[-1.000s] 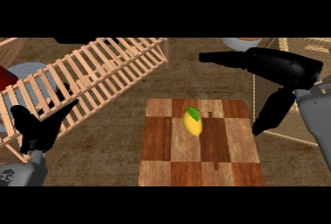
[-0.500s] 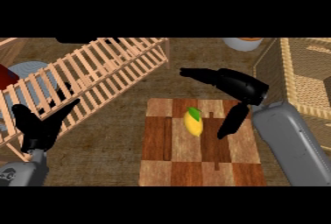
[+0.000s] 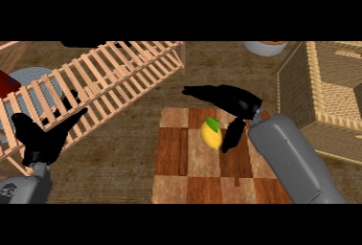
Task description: Pick the lemon from the cutting board and place it in the basket
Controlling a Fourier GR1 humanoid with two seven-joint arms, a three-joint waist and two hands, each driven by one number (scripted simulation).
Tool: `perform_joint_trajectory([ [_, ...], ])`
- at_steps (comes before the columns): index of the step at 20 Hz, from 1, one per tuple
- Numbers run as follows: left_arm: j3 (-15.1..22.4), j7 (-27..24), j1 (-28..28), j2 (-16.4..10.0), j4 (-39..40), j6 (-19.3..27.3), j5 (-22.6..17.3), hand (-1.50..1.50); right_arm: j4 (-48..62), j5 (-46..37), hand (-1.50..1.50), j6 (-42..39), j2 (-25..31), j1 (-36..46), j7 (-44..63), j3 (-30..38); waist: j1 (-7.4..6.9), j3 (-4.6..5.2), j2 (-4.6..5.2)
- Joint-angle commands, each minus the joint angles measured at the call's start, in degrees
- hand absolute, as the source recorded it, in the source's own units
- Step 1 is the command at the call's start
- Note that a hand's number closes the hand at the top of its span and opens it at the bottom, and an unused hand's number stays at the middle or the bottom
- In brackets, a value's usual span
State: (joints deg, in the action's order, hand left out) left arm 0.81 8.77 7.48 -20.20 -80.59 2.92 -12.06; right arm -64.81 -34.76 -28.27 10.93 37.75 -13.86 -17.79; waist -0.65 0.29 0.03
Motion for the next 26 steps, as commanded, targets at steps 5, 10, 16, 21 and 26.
perform_joint_trajectory([
  [5, -1.3, 1.5, 1.1, 0.9, -0.1, 0.7, 3.4, 0.0, 7.3, -5.9, -1.5, 1.5, 0.3, 1.3, -6.7, 0.9, 0.26, -0.29, 0.05],
  [10, -2.8, 5.7, 5.2, 0.2, -0.6, 1.0, 2.7, 0.0, 9.1, -6.0, -1.5, 0.9, 2.5, 0.5, -11.5, 2.3, 0.37, -0.3, 0.07],
  [16, -4.2, 3.1, 2.8, 0.0, 0.0, -1.2, 2.8, 0.0, 8.4, -6.4, -1.5, -0.9, 0.9, -0.6, -14.7, 2.2, 0.35, -0.29, 0.04],
  [21, -6.1, 2.8, 3.1, -0.9, 0.7, -3.9, 2.1, 0.0, 7.2, -8.4, -1.5, -1.7, 0.4, -1.4, -14.6, 2.3, 0.42, -0.29, 0.01],
  [26, -5.0, 2.7, 1.6, 1.5, -1.2, -1.4, 4.4, 0.0, 6.0, -12.3, -1.5, 2.7, 0.5, -4.7, -14.3, 1.5, 0.49, -0.29, -0.02],
])
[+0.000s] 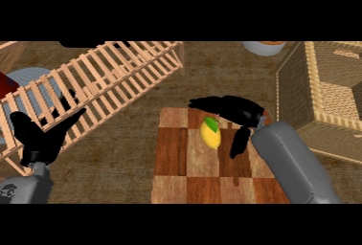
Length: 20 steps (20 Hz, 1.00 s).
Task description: Pick the lemon from the cutting board and place it in the basket
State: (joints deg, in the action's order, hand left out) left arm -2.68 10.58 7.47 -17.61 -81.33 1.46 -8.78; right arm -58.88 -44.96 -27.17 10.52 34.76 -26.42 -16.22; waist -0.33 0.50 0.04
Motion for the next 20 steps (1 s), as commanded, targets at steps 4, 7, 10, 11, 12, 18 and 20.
perform_joint_trajectory([
  [4, -1.1, 3.1, 4.4, -0.5, -0.1, 0.1, 1.8, 0.0, -3.1, -4.3, -1.5, 2.0, 1.1, -4.5, -0.5, -0.8, 0.46, -0.51, -0.09],
  [7, -2.4, 1.4, 3.4, -1.2, 1.0, -2.4, 1.1, 0.0, 3.8, -6.8, -1.5, 4.2, -4.0, 1.8, 1.4, -0.3, 0.0, -0.51, 0.03],
  [10, -1.1, 4.9, 3.0, 0.5, -3.1, -0.3, 1.2, 0.0, 7.4, -10.5, 1.5, 7.0, -0.7, 2.6, -5.0, -2.7, -0.3, -0.54, 0.06],
  [11, -2.7, 0.6, 2.9, -1.8, 0.8, -2.9, 1.4, 0.0, 8.7, -12.1, 1.5, 11.9, -1.5, -1.2, -6.9, -4.4, -0.18, -0.53, 0.15],
  [12, -3.1, -1.5, 1.6, -0.7, 2.4, -2.0, 2.2, 0.0, 9.1, -12.5, 1.5, 11.3, -2.8, 0.7, -5.1, -3.3, -0.09, -0.51, 0.09],
  [18, -3.1, 2.4, 5.8, 0.1, 2.4, -0.6, 3.3, 0.0, 7.5, -14.2, 1.5, 11.2, -3.8, -1.6, -6.1, -3.8, 0.23, -0.51, 0.03],
  [20, -3.3, 0.2, 3.9, 0.7, 2.8, -1.1, 2.4, 0.0, 1.6, -15.3, 1.5, 12.5, -5.9, -9.3, 1.3, -5.8, 1.29, -0.48, -0.28],
])
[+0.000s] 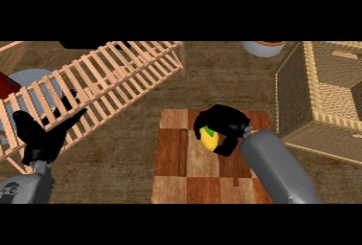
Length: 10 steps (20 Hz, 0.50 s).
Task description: Pick the lemon from the cutting board and place it in the basket
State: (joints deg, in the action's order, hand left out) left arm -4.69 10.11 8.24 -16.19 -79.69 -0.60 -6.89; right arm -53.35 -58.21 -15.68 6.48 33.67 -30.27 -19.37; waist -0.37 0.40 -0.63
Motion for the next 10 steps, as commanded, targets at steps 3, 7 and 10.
perform_joint_trajectory([
  [3, -2.5, 0.6, -1.5, -1.9, -0.6, 0.8, -0.3, 0.0, -7.9, -1.6, 1.5, 3.9, -5.7, -15.2, 18.4, 0.4, 4.17, -0.26, -0.85],
  [7, -3.4, 1.5, -1.7, -3.0, -0.5, 1.0, -0.5, 0.0, -14.2, -0.6, 1.5, 11.3, -6.4, -26.7, 27.4, -2.0, 5.4, -0.29, -0.91],
  [10, -3.0, 0.4, -3.3, -2.9, -2.0, 0.1, -0.9, 0.0, -23.4, -0.1, 1.5, 12.6, -6.4, -33.4, 34.7, -8.7, 4.14, -0.25, -0.92],
])
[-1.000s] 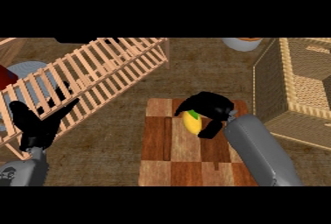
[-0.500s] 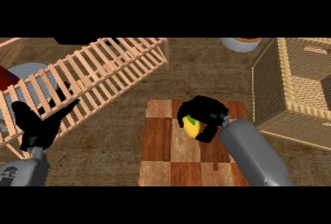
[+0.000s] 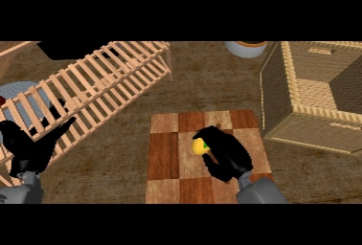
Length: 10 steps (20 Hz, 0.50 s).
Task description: Pick the lemon from the cutting board and place it in the basket
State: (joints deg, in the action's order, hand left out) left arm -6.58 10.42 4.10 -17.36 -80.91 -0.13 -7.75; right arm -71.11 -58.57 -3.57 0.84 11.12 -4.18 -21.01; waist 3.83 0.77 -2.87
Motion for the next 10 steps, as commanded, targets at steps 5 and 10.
perform_joint_trajectory([
  [5, -0.6, 0.8, 2.0, -1.9, -0.9, -0.3, 0.4, 0.0, -21.4, 11.4, 1.5, 8.8, -0.8, -22.7, 10.4, -16.4, -0.77, -0.81, 1.95],
  [10, -0.4, 2.0, 4.5, -1.4, -1.0, 1.1, 0.6, 0.0, -41.0, 8.6, 1.5, 16.1, -0.8, -29.2, 14.0, -27.5, -0.62, -0.71, 2.0],
])
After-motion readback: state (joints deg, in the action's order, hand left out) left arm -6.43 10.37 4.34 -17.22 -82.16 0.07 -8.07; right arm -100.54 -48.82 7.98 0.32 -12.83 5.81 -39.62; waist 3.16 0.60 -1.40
